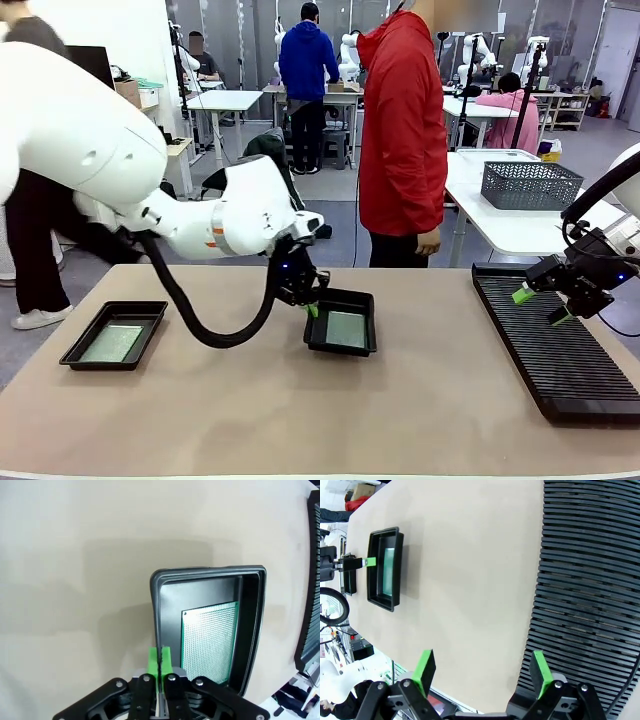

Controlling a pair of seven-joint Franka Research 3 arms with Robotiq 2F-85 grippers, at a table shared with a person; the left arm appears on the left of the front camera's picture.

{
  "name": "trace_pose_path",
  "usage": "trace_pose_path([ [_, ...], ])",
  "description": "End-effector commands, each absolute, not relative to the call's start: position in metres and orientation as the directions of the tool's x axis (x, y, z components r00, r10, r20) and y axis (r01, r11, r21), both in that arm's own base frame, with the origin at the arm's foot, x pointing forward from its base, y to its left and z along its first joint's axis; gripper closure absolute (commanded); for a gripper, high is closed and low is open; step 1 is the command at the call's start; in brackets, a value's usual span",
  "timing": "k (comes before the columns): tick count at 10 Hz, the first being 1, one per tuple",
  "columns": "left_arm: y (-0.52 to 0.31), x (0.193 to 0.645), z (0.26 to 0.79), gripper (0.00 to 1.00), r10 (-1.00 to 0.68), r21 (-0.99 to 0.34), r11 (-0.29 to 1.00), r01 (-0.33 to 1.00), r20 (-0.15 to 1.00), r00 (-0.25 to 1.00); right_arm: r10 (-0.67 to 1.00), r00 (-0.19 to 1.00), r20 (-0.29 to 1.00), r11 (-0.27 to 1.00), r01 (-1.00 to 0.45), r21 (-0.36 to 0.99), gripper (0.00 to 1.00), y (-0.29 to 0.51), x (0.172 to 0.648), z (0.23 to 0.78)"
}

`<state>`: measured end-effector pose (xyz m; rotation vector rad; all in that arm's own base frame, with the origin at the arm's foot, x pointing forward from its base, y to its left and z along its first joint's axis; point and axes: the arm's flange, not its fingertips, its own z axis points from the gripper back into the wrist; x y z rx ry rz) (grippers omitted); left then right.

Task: Inspect and transfer BCBs to ESD trays.
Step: Pick up the ESD tray and place it on the left side of the table.

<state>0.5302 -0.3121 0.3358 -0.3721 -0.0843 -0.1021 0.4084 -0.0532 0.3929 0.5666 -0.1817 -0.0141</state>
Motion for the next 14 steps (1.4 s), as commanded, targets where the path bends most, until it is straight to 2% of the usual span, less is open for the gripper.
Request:
trace_pose_path([
  [1,-0.267,0.516,0.332,0.97,-0.096,-0.447,0.884,0.136,0.109,0.989,-0.069,0.984,0.164,0.845,-0.030,0.534,0.00,-0.053,0.407,0.394],
  [4,-0.195,0.505,0.333,0.97,-0.076,-0.493,0.861,0.125,0.118,0.990,-0.069,0.984,0.164,0.845,-0.030,0.534,0.00,-0.053,0.407,0.394],
  [8,-0.114,0.494,0.345,0.97,-0.068,-0.484,0.868,0.106,0.095,0.993,-0.069,0.984,0.164,0.845,-0.030,0.534,0.00,-0.053,0.407,0.394],
  [14,-0.057,0.487,0.335,0.97,-0.021,-0.412,0.910,0.054,0.084,0.996,-0.069,0.984,0.164,0.845,-0.030,0.534,0.00,-0.053,0.407,0.394],
])
